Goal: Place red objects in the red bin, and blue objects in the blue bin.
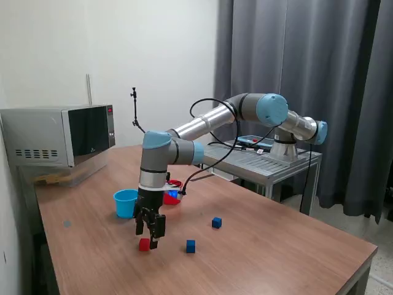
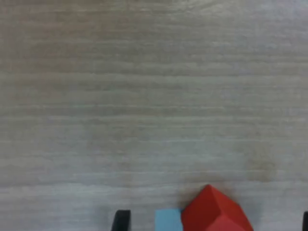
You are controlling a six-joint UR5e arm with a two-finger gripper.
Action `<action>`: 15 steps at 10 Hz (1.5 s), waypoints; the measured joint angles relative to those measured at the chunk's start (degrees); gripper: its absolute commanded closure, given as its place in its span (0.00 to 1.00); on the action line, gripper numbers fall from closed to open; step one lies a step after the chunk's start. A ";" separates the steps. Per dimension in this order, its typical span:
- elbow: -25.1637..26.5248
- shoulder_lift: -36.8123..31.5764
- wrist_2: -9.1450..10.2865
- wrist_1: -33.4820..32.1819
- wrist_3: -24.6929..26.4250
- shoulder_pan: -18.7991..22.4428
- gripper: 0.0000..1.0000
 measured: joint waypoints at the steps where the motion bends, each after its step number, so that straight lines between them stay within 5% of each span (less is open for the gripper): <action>1: 0.05 -0.01 -0.52 -0.01 3.22 0.16 0.00; 15: 1.04 -0.16 -1.66 0.49 28.01 0.92 0.00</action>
